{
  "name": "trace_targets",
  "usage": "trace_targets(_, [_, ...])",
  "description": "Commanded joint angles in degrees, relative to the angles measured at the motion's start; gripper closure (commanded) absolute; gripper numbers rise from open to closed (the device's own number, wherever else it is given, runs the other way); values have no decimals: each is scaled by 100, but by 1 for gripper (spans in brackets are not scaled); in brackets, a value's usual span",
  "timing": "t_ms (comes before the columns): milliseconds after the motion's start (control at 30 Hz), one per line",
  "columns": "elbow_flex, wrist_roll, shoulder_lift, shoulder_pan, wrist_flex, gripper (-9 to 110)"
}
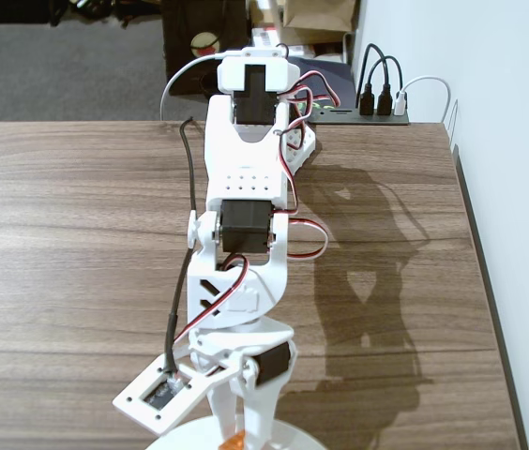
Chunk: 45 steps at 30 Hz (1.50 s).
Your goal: Grasp a lego block and put it on the plate.
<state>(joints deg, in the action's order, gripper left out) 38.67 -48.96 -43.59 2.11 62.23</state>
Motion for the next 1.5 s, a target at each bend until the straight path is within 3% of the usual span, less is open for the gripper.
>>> trace_targets(0, [-281, 53, -88, -26, -105, 95])
trace_targets(233, [-290, 141, -123, 0, -35, 86])
trace_targets(667, [-18, 413, -1090, 53, 519, 85])
trace_targets(833, [896, 527, -1890, 79, 545, 86])
trace_targets(967, [1846, 721, -2654, 105, 439, 101])
trace_targets(1467, [5889, 1802, -5669, -18, -114, 101])
